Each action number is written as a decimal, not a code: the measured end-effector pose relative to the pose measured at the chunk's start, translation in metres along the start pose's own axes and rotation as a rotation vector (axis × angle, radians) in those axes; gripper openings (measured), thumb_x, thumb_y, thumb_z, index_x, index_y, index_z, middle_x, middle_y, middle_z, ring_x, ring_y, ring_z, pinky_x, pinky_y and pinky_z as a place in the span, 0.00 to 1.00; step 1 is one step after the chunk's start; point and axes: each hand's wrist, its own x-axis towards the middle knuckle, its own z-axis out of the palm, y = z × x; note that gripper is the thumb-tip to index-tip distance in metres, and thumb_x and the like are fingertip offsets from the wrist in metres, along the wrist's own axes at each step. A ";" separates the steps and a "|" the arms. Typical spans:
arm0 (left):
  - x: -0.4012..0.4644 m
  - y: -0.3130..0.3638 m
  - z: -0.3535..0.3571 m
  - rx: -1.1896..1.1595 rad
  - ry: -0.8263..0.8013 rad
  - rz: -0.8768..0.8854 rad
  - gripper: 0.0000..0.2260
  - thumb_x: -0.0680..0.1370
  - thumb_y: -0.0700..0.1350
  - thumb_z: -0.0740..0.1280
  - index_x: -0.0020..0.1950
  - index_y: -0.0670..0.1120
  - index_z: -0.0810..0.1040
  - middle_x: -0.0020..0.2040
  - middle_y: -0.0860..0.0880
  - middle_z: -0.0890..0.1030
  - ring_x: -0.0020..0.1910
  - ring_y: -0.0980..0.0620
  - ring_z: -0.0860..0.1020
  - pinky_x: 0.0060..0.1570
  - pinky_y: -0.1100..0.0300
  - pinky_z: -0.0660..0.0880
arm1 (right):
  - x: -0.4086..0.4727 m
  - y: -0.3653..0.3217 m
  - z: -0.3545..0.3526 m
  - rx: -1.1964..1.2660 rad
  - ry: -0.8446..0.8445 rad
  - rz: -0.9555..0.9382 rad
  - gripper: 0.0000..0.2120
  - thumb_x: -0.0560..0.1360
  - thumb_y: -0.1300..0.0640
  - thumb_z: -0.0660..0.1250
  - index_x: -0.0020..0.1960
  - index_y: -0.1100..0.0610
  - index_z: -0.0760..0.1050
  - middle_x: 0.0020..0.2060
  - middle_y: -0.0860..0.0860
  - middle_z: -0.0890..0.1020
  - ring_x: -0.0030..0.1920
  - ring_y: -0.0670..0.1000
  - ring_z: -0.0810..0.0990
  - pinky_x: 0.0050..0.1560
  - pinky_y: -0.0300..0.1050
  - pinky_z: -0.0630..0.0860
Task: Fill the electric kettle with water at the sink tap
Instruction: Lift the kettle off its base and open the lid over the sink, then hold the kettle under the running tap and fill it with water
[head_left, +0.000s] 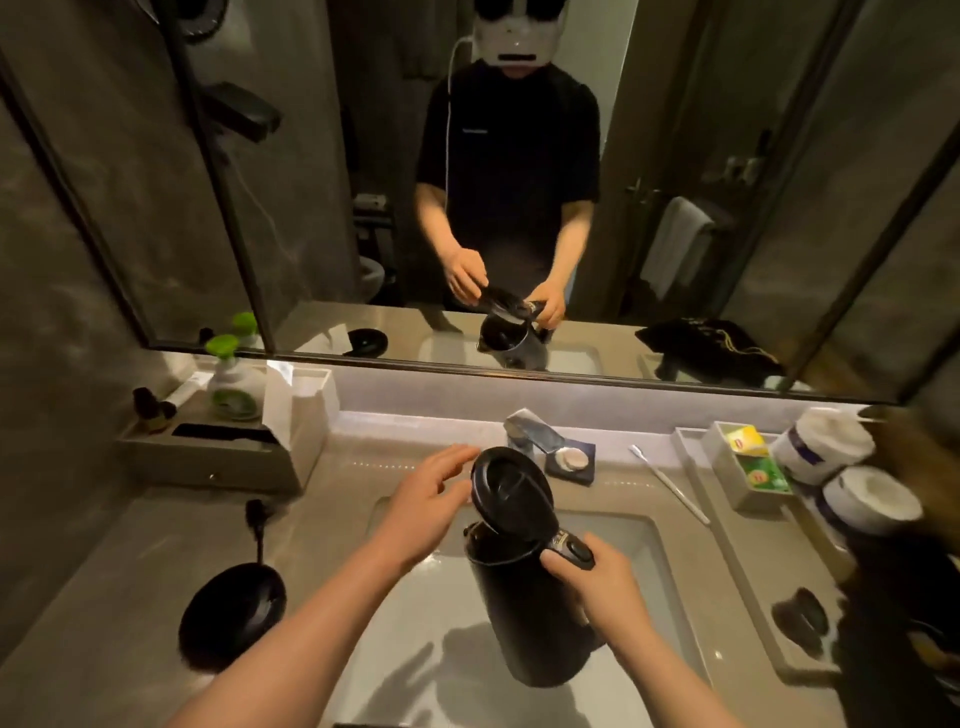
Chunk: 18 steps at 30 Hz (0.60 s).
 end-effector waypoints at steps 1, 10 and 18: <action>0.006 -0.006 0.007 0.019 -0.017 -0.019 0.17 0.79 0.41 0.62 0.67 0.53 0.73 0.67 0.50 0.74 0.65 0.54 0.71 0.65 0.52 0.68 | 0.001 0.011 -0.007 0.059 0.017 0.035 0.06 0.72 0.52 0.76 0.40 0.50 0.81 0.29 0.42 0.84 0.33 0.46 0.81 0.34 0.41 0.73; 0.088 -0.035 0.053 0.365 -0.195 -0.047 0.18 0.77 0.44 0.61 0.67 0.50 0.73 0.66 0.48 0.76 0.64 0.49 0.73 0.60 0.56 0.68 | 0.031 0.064 -0.027 0.285 0.028 0.243 0.12 0.66 0.54 0.77 0.36 0.58 0.75 0.26 0.53 0.74 0.28 0.52 0.72 0.33 0.47 0.70; 0.143 -0.048 0.096 0.762 -0.298 0.180 0.20 0.76 0.49 0.64 0.69 0.53 0.71 0.72 0.50 0.69 0.69 0.47 0.66 0.66 0.48 0.66 | 0.060 0.075 -0.016 0.301 -0.006 0.216 0.15 0.61 0.53 0.77 0.39 0.61 0.77 0.29 0.54 0.77 0.33 0.55 0.75 0.37 0.50 0.73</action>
